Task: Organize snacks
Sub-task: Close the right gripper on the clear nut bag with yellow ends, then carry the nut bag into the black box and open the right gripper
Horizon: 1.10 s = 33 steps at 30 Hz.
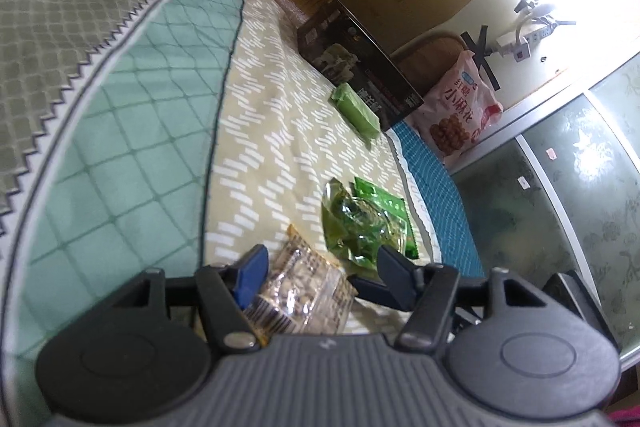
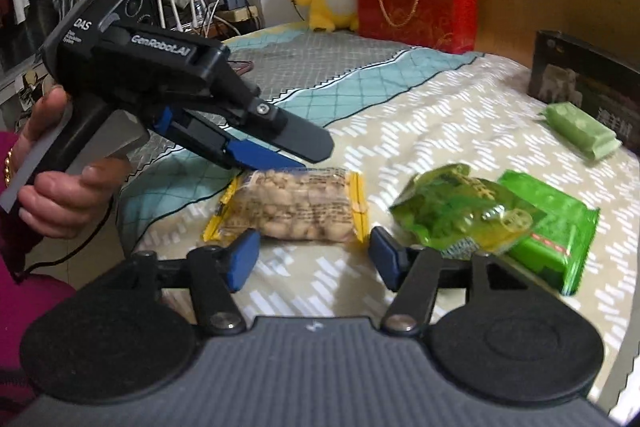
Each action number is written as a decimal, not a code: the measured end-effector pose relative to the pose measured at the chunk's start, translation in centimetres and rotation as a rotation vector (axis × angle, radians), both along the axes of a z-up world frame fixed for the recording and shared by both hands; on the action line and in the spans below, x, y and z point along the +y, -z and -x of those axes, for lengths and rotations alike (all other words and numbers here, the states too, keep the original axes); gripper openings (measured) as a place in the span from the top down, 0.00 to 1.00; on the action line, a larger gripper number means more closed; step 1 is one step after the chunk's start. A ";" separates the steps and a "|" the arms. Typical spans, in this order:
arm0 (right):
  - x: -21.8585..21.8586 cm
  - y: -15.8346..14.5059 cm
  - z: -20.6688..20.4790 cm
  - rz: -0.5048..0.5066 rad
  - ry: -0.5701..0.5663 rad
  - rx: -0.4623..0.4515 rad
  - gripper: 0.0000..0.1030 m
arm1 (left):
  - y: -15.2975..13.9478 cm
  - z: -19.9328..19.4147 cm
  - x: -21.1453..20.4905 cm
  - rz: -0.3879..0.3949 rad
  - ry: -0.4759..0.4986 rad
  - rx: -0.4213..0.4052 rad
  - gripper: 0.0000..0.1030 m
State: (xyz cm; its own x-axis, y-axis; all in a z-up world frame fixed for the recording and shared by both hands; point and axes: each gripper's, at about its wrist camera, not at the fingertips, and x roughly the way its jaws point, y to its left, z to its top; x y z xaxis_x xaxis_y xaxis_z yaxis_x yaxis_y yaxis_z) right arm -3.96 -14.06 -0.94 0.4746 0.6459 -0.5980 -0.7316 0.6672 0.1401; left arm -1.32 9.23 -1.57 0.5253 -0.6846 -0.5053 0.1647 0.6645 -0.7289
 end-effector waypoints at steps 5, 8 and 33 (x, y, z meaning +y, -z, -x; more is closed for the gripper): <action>-0.6 -0.8 -0.3 0.000 -0.022 -0.031 0.38 | -1.4 2.2 3.2 -0.029 -0.062 -0.011 0.31; -0.4 -1.0 -0.6 -0.011 -0.043 -0.036 0.37 | -1.8 3.5 4.2 -0.014 -0.056 0.005 0.31; -5.8 -3.2 -2.4 -0.131 0.180 -0.131 0.75 | -4.0 -5.5 -5.1 -0.072 0.135 -0.067 0.41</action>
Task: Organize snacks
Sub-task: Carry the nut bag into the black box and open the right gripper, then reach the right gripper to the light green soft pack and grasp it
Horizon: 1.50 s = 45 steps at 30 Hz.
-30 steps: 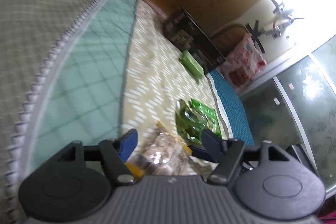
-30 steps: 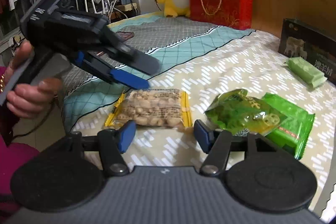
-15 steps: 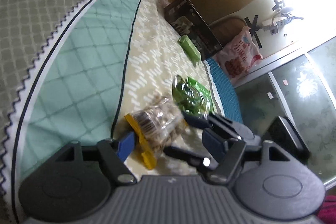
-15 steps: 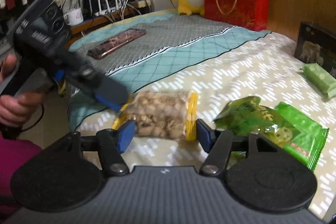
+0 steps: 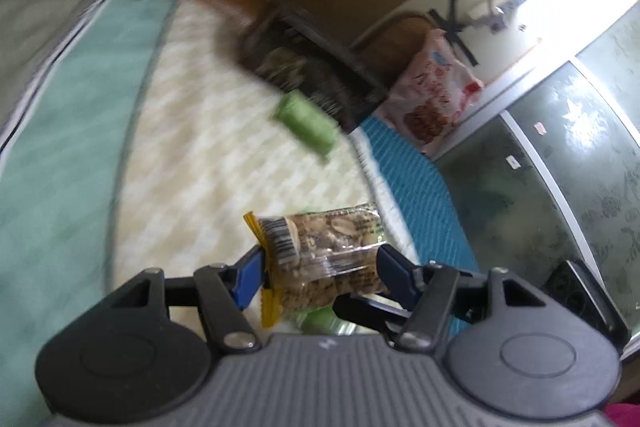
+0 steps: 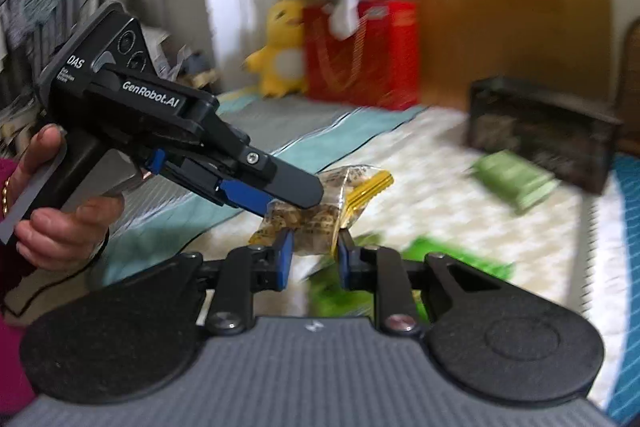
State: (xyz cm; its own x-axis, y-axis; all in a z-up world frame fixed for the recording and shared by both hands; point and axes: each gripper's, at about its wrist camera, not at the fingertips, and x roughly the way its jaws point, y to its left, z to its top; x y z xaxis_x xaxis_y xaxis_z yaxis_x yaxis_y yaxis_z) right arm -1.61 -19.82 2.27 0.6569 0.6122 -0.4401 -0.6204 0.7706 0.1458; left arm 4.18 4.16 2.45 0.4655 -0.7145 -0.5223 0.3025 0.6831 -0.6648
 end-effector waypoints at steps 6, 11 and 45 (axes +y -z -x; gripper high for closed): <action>-3.0 -1.9 -5.6 -0.030 0.127 -0.075 0.75 | -4.1 -6.6 -4.7 -0.041 0.070 -0.105 0.41; -5.0 -2.8 -12.2 -0.060 0.215 -0.090 0.75 | -6.4 -14.1 -8.4 -0.054 0.076 -0.145 0.39; -5.3 3.0 -11.9 0.064 0.293 0.156 0.69 | 0.8 -14.3 -11.9 -0.182 0.042 -0.016 0.57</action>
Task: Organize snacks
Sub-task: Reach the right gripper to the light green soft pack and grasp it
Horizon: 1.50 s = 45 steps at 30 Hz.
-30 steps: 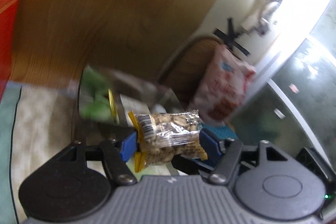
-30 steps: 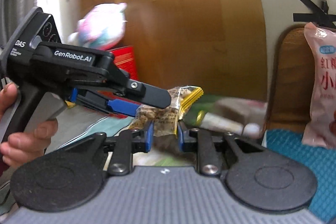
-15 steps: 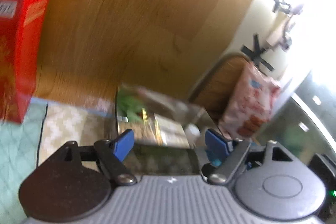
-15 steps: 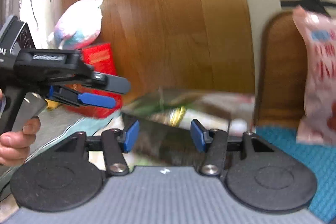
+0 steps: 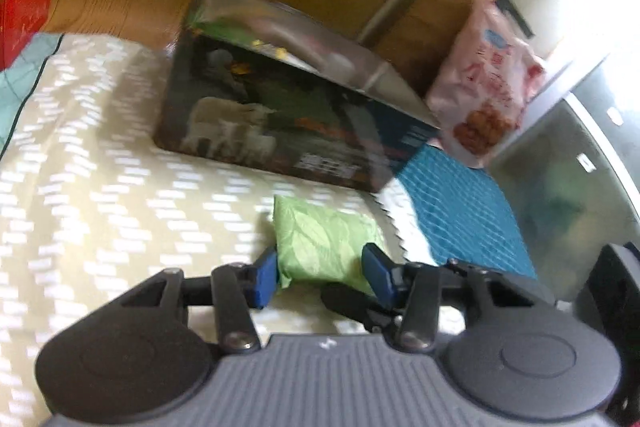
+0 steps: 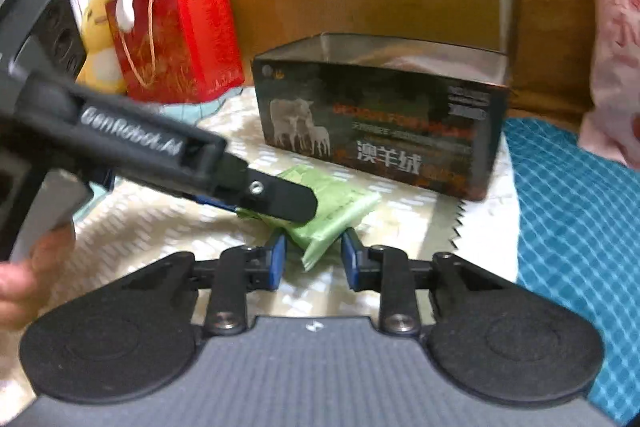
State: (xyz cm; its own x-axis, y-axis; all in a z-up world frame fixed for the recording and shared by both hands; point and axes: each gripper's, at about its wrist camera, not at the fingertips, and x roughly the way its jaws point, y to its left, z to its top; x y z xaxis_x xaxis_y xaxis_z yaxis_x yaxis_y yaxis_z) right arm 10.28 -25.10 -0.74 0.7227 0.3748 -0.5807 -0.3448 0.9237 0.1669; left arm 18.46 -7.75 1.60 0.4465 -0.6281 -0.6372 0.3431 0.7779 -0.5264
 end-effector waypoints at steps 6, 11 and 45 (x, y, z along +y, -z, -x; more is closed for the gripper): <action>-1.2 -0.8 6.7 0.063 0.071 -0.072 0.68 | -1.2 4.3 -2.3 0.021 0.074 -0.017 0.57; -2.4 -0.4 12.7 0.085 0.159 -0.092 0.68 | -1.3 9.0 -5.6 -0.003 0.181 -0.049 0.56; 5.7 2.1 17.4 0.086 -0.055 -0.114 0.49 | 0.7 19.9 4.2 0.037 0.068 -0.051 0.29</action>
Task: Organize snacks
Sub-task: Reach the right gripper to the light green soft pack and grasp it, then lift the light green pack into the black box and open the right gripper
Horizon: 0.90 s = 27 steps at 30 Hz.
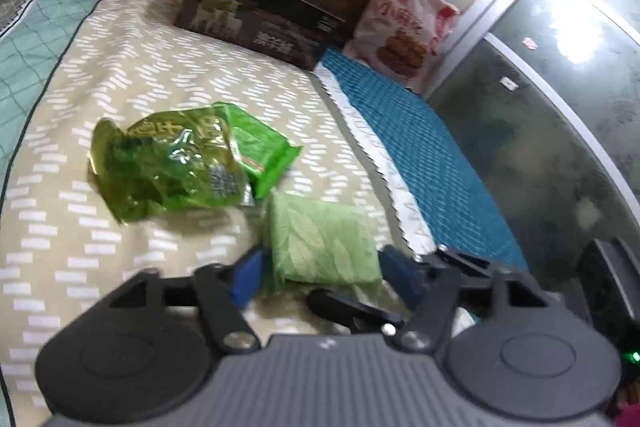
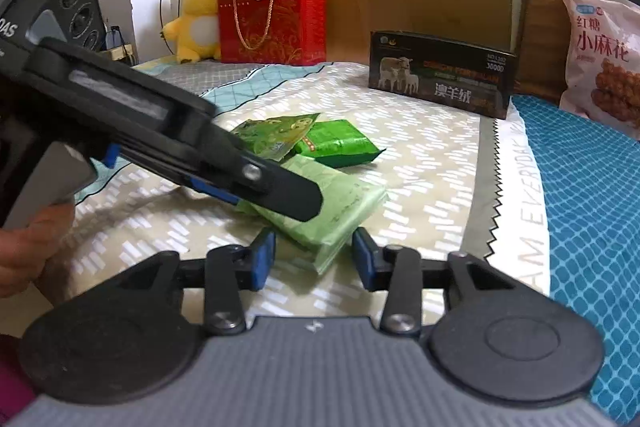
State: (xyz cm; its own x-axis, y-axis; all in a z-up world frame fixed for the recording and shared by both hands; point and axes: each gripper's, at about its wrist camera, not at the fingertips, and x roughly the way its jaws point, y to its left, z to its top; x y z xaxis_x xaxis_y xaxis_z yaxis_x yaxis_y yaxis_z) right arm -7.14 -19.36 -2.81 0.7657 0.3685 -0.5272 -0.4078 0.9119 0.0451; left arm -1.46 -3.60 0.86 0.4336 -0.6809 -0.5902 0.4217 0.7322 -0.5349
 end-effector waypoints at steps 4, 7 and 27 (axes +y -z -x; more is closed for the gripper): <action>-0.9 -0.2 0.7 -0.003 -0.001 -0.013 0.45 | -0.3 -0.1 0.0 -0.008 0.015 -0.014 0.26; -1.4 -0.5 0.7 -0.007 -0.007 -0.020 0.45 | 0.0 -0.9 -0.3 0.001 0.026 0.017 0.29; -7.1 -8.6 -14.1 -0.126 0.042 -0.114 0.65 | -8.6 -13.2 -5.4 0.043 0.060 -0.138 0.42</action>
State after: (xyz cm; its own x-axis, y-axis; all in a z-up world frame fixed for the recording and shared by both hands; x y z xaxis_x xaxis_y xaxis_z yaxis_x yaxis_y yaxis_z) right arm 6.92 -26.47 5.80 0.8341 0.3927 -0.3875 -0.3784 0.9183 0.1162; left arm 11.71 -9.02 9.42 0.4661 -0.7316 -0.4975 0.5361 0.6809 -0.4989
